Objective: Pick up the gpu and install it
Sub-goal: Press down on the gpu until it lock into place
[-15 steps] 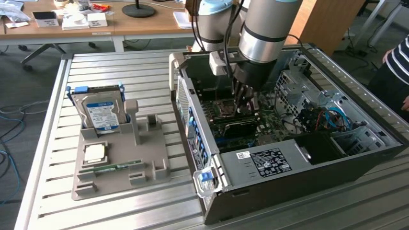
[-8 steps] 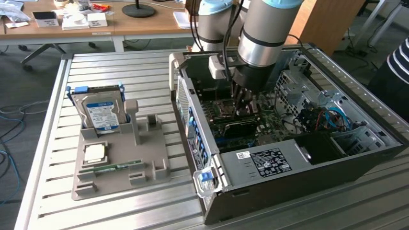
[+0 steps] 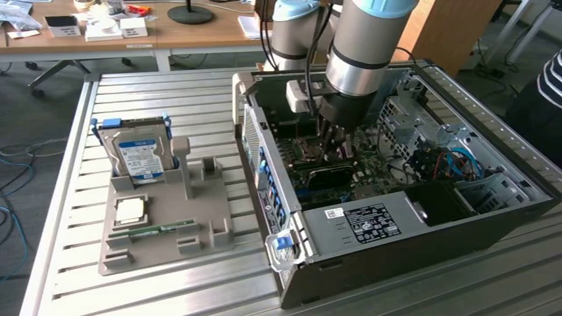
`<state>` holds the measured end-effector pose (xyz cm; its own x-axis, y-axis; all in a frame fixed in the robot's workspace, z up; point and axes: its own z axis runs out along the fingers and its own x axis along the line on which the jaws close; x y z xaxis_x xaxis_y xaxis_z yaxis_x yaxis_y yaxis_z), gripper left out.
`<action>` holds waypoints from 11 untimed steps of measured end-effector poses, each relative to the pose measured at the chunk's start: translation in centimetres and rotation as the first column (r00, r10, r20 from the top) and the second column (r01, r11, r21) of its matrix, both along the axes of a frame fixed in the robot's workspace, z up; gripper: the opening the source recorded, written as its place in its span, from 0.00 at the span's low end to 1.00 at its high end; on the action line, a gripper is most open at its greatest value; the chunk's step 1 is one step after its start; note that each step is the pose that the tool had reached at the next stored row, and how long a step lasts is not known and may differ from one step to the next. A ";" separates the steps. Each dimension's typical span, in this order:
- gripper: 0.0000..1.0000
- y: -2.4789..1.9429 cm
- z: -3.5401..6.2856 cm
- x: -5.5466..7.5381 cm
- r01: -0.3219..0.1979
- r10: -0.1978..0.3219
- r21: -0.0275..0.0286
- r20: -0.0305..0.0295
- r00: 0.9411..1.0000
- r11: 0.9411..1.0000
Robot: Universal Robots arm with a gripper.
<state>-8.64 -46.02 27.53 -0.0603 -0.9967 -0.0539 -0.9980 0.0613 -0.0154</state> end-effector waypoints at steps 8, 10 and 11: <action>0.11 0.02 -0.50 0.0 0.000 0.000 0.000 0.000 1.000 1.000; 0.11 0.02 -0.70 0.0 0.000 0.000 0.000 0.000 1.000 1.000; 0.11 0.02 -0.72 0.0 0.000 0.000 0.000 0.000 1.000 1.000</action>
